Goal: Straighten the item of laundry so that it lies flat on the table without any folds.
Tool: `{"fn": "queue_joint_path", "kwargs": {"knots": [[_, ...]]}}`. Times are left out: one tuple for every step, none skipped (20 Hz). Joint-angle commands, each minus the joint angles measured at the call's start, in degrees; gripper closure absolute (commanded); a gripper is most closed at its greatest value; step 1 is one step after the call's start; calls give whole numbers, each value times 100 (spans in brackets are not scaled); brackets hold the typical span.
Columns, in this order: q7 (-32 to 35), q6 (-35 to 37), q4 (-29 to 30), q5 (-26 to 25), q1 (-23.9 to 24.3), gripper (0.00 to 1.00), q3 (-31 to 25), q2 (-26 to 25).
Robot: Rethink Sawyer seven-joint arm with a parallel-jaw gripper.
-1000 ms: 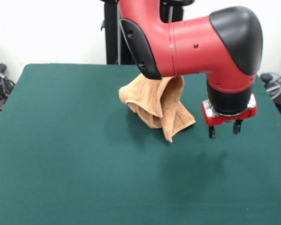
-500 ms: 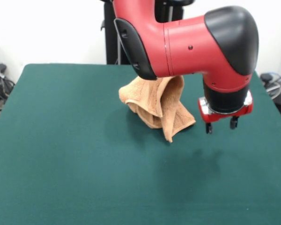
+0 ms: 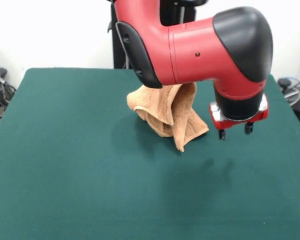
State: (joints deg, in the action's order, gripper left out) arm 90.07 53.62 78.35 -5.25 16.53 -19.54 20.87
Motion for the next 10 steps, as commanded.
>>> {"fn": "queue_joint_path", "kwargs": {"knots": [[-833, 648, -422, -140, 245, 0, -543, -202], [-861, 680, -464, -155, 271, 0, -549, -233], [-907, 713, -518, -174, 304, 0, -562, -270], [-937, 737, -563, -193, 331, 0, -569, -309], [-970, 739, -557, -205, 377, 0, -584, -324], [-1003, 784, -608, -224, 407, 0, -594, -360], [-1021, 846, -660, -232, 427, 0, -610, -383], [-1056, 918, -743, -248, 453, 0, -623, -431], [-1092, 990, -826, -263, 480, 0, -636, -479], [-1133, 1032, -881, -274, 510, 0, -649, -523]]}}
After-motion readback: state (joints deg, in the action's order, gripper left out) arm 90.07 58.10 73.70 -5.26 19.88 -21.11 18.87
